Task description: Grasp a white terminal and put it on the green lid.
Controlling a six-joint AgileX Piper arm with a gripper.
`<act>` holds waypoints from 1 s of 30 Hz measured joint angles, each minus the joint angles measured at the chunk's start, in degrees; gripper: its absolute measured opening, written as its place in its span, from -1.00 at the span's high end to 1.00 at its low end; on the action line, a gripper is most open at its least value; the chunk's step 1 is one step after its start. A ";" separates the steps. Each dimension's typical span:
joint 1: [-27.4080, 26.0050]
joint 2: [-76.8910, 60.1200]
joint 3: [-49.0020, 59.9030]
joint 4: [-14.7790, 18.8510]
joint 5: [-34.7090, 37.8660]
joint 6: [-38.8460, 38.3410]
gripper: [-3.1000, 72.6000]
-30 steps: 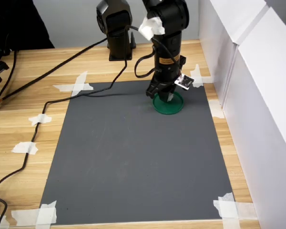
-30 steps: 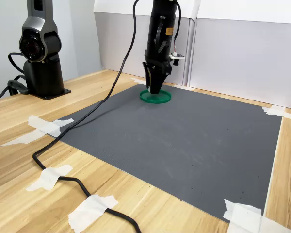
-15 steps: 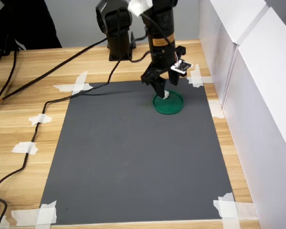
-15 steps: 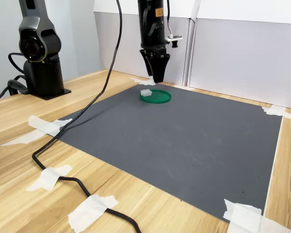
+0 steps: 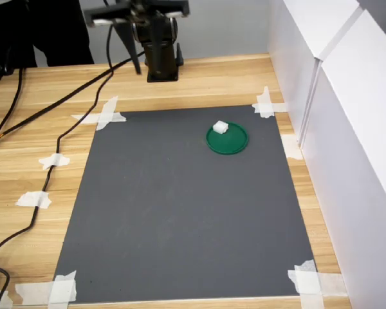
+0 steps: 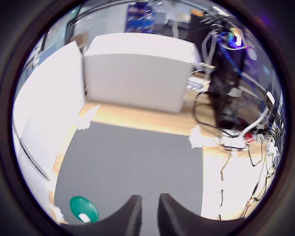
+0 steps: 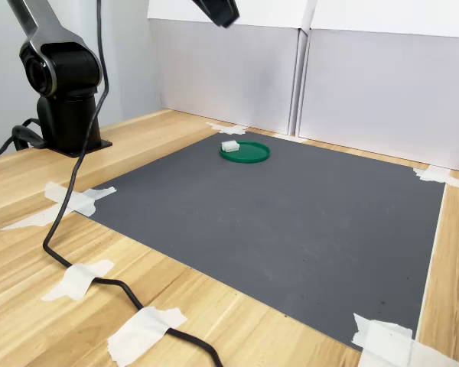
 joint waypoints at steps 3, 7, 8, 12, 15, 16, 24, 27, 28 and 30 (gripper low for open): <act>-3.94 -6.10 4.70 0.00 -2.93 0.68 0.88; -7.04 -15.85 14.31 0.00 -7.94 0.73 0.94; -7.37 -18.37 16.40 0.00 -9.19 0.73 0.95; -7.50 -27.29 25.97 0.06 -10.70 0.73 0.96; -7.50 -32.32 31.06 0.06 -9.70 0.74 0.96; -7.50 -33.76 32.43 0.06 -9.05 0.74 0.96; -7.50 -40.55 37.48 1.58 -7.84 0.74 0.96; -7.50 -40.91 37.67 2.09 -7.95 0.74 0.96; -7.50 -40.91 37.74 2.09 -8.13 0.74 0.96; -7.50 -40.91 37.91 2.14 -8.39 0.74 0.96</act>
